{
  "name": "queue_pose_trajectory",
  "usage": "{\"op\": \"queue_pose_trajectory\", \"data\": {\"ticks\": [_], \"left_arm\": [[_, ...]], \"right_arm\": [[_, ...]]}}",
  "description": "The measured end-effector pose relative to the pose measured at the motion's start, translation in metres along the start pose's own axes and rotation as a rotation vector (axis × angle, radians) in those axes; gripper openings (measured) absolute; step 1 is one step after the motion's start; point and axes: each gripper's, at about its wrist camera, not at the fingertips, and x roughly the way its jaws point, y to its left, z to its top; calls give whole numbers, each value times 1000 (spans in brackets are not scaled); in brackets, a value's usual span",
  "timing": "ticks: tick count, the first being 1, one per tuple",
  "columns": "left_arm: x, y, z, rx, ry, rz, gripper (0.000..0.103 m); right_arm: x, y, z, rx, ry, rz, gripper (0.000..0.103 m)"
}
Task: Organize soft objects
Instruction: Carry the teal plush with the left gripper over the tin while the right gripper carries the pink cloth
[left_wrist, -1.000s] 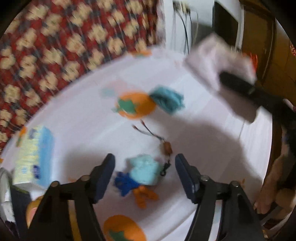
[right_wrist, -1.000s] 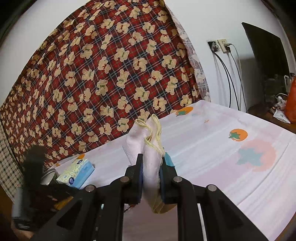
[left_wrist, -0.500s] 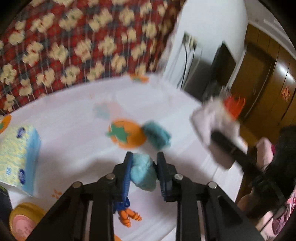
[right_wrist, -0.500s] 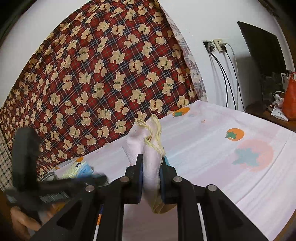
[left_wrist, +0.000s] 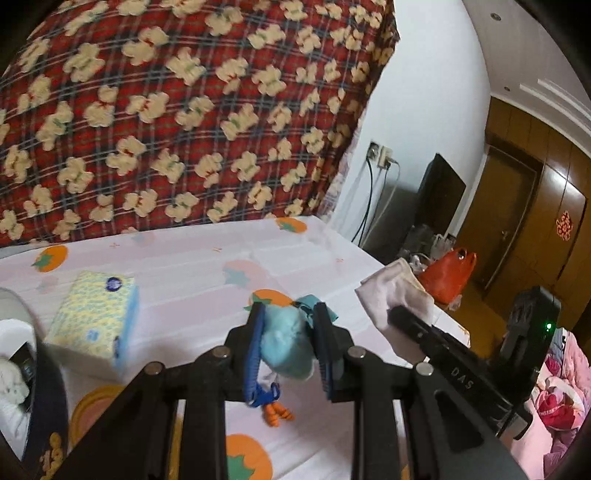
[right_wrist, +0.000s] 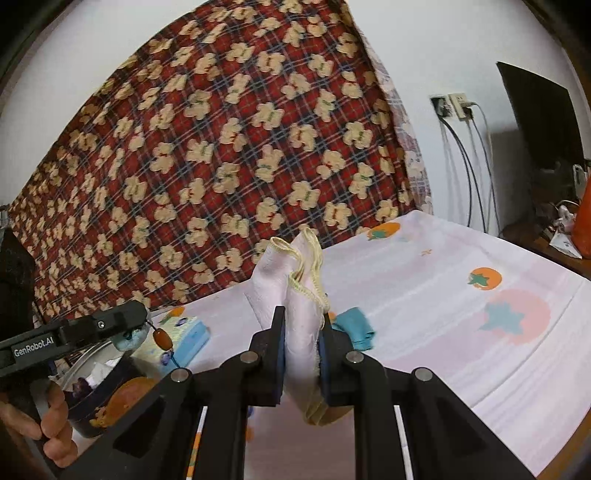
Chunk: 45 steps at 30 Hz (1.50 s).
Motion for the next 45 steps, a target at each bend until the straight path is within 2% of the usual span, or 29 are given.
{"op": "queue_pose_trajectory", "data": {"ticks": [11, 18, 22, 25, 29, 38, 45], "left_arm": [[-67, 49, -23, -73, -72, 99, 25], [-115, 85, -32, -110, -136, 214, 25], [-143, 106, -40, -123, -181, 322, 25], [-163, 126, -50, -164, -201, 355, 25], [-186, 152, -62, -204, -218, 437, 25], [-214, 200, -79, -279, -234, 553, 24], [-216, 225, -78, -306, -228, 593, 24]], "right_arm": [[-10, 82, -26, -69, 51, 150, 16], [-6, 137, -36, -104, 83, 266, 16], [-3, 169, -41, -124, 96, 333, 16], [-1, 195, -47, -149, 104, 380, 16], [5, 227, -56, -180, 124, 432, 16], [24, 292, -71, -216, 161, 528, 16], [49, 330, -79, -241, 183, 558, 16]]}}
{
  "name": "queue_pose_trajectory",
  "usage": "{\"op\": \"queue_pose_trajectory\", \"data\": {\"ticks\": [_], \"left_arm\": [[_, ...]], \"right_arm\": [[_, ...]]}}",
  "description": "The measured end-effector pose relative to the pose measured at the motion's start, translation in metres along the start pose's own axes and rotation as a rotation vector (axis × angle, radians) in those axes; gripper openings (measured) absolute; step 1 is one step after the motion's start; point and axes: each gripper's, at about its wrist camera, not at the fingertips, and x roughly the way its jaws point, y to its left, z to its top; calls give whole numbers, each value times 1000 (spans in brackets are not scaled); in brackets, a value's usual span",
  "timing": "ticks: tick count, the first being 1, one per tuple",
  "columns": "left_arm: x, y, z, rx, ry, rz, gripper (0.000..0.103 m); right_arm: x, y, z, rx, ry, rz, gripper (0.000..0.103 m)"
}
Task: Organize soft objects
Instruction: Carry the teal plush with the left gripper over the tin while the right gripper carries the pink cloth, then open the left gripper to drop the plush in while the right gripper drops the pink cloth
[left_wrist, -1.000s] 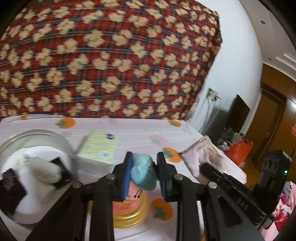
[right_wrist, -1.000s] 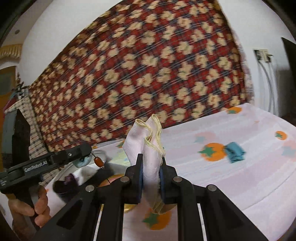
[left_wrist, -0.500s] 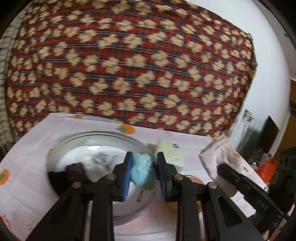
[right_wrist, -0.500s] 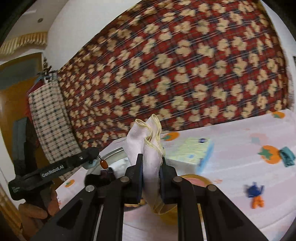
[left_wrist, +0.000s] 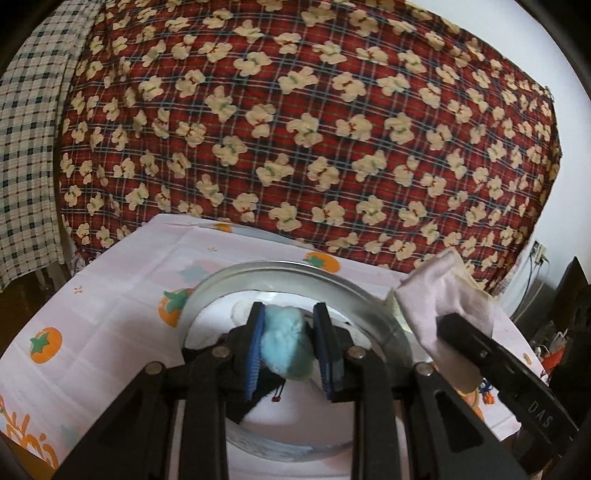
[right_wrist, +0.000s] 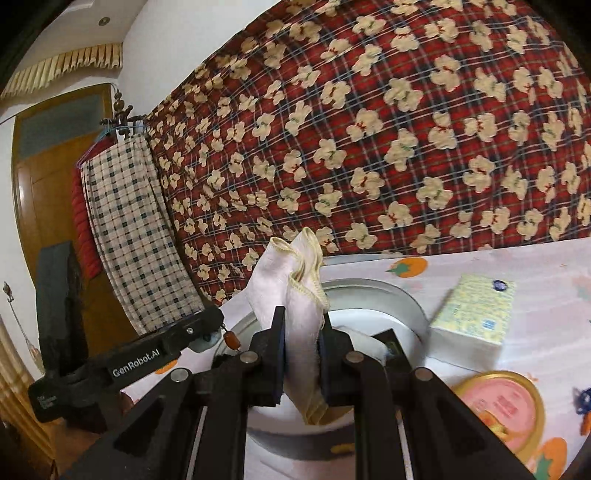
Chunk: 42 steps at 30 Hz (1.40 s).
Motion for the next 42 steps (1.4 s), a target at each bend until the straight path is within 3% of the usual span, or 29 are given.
{"op": "queue_pose_trajectory", "data": {"ticks": [19, 32, 36, 37, 39, 40, 42], "left_arm": [[68, 16, 7, -4, 94, 105, 24], [97, 24, -6, 29, 169, 216, 24], [104, 22, -10, 68, 174, 301, 43], [103, 23, -11, 66, 176, 303, 47], [98, 24, -10, 49, 160, 303, 72], [94, 25, -9, 35, 143, 306, 76], [88, 26, -8, 4, 129, 246, 92]], "right_arm": [[87, -5, -1, 0, 56, -58, 17], [114, -6, -16, -26, 127, -76, 17], [110, -3, -16, -58, 103, -76, 22], [109, -3, -16, -63, 102, -74, 31], [103, -4, -15, -58, 73, -78, 49], [98, -6, -14, -59, 43, -97, 61], [88, -11, -12, -55, -6, -126, 77]]}}
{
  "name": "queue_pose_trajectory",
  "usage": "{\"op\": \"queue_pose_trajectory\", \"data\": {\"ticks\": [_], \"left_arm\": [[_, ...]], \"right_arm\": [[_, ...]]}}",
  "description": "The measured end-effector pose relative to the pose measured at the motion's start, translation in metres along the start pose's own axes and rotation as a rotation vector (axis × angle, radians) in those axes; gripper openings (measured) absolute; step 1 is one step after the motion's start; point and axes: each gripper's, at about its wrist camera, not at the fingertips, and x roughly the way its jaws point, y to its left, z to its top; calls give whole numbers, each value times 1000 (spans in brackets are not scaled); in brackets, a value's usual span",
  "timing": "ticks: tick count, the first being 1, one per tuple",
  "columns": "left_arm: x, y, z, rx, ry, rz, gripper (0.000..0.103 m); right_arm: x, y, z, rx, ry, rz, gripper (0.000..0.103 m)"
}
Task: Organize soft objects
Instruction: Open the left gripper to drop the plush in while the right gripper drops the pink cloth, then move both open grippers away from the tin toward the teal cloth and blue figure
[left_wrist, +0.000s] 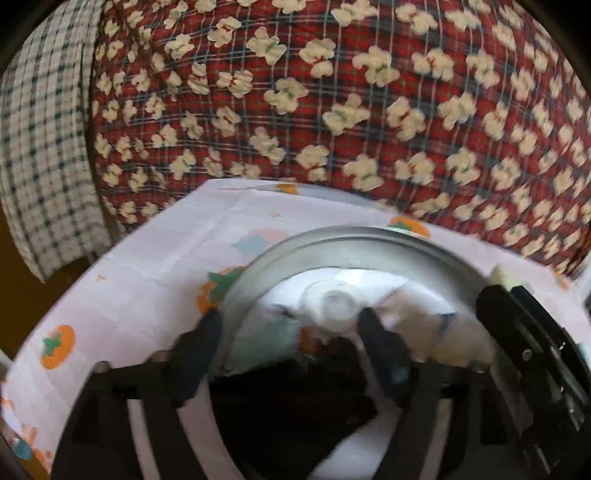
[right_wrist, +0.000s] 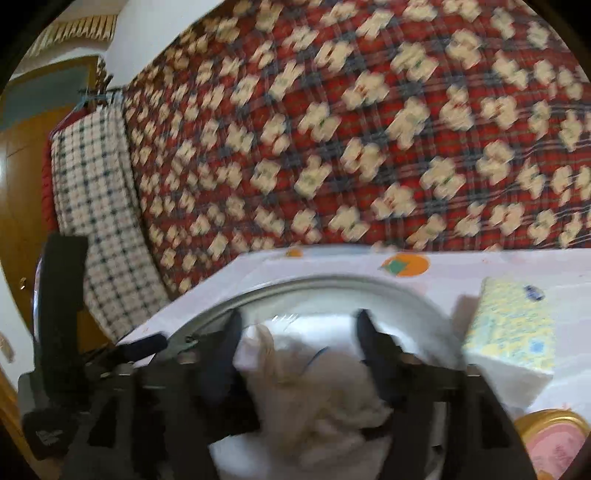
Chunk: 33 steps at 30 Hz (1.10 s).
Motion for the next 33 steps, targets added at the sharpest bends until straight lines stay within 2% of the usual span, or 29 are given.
{"op": "queue_pose_trajectory", "data": {"ticks": [2, 5, 10, 17, 21, 23, 26, 29, 33], "left_arm": [[-4, -2, 1, -10, -12, -13, 103], [-14, -5, 0, -8, -63, 30, 103], [-14, -9, -5, -14, -48, 28, 102], [-32, -7, -22, -71, -134, 66, 103], [-39, -10, -36, -92, -190, 104, 103], [-42, -13, -37, -85, -208, 129, 103], [-49, -15, -38, -85, -252, 153, 103], [-51, -18, -40, -73, -255, 157, 103], [-54, -23, -43, -55, -251, 160, 103]], "right_arm": [[-8, -5, 1, 15, -36, -15, 78], [-14, -10, 2, 21, -53, -23, 78], [-25, -13, 2, 18, -84, -54, 78], [-43, -19, 0, 4, -150, -92, 81], [-53, -11, -3, -70, -202, -168, 81], [-55, -9, -5, -98, -207, -198, 81], [-60, -8, -8, -117, -213, -198, 81], [-61, -8, -13, -135, -188, -218, 81], [-67, -18, -14, -95, -174, -212, 81]]}}
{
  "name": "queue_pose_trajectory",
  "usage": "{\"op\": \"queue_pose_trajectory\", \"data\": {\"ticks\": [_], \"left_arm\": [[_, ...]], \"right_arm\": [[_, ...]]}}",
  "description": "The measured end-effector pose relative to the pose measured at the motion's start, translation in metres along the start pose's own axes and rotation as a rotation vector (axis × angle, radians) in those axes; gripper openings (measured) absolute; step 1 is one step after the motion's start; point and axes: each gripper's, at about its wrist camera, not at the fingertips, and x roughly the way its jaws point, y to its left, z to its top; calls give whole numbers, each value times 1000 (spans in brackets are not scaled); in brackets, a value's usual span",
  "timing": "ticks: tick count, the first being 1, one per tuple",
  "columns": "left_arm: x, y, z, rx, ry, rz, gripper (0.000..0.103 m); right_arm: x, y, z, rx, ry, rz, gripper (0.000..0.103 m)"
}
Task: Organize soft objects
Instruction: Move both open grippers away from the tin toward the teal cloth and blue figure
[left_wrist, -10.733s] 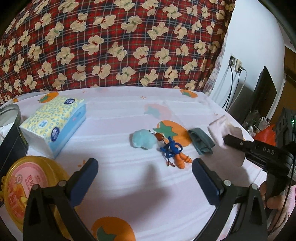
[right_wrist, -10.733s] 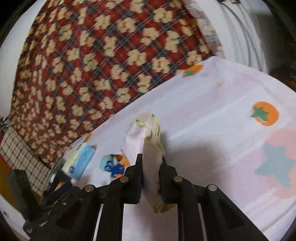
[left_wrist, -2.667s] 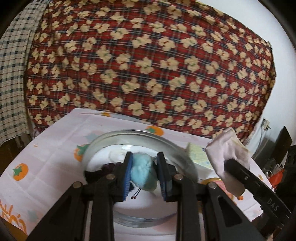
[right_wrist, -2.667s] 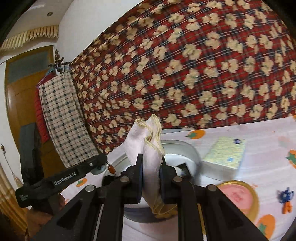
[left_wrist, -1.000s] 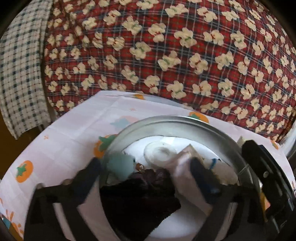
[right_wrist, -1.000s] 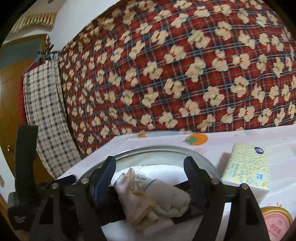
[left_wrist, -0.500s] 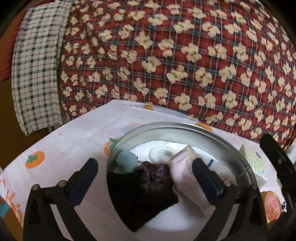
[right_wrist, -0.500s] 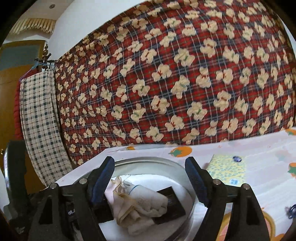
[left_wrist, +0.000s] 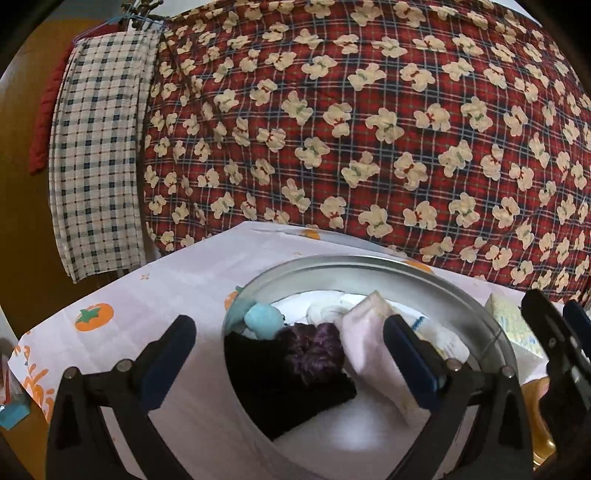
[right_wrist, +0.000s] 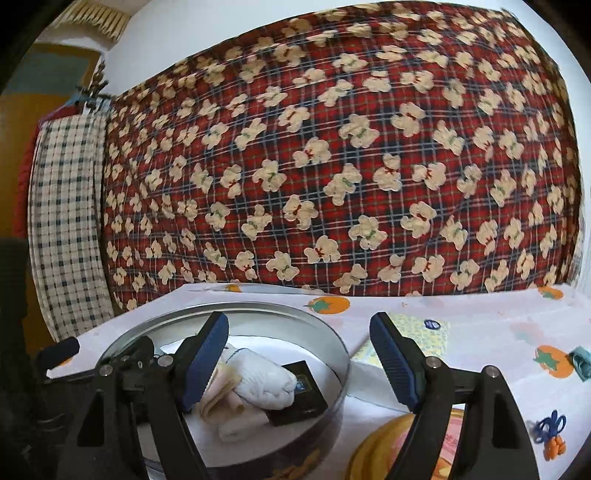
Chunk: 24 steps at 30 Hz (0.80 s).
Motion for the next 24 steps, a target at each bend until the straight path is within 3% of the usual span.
{"op": "queue_pose_trajectory", "data": {"ticks": [13, 24], "left_arm": [[-17, -36, -10, 72, -8, -40, 103], [-27, -71, -21, 73, 42, -145, 103]], "right_arm": [[-26, -43, -3, 102, -21, -43, 81], [-50, -93, -4, 94, -18, -149, 81]]}}
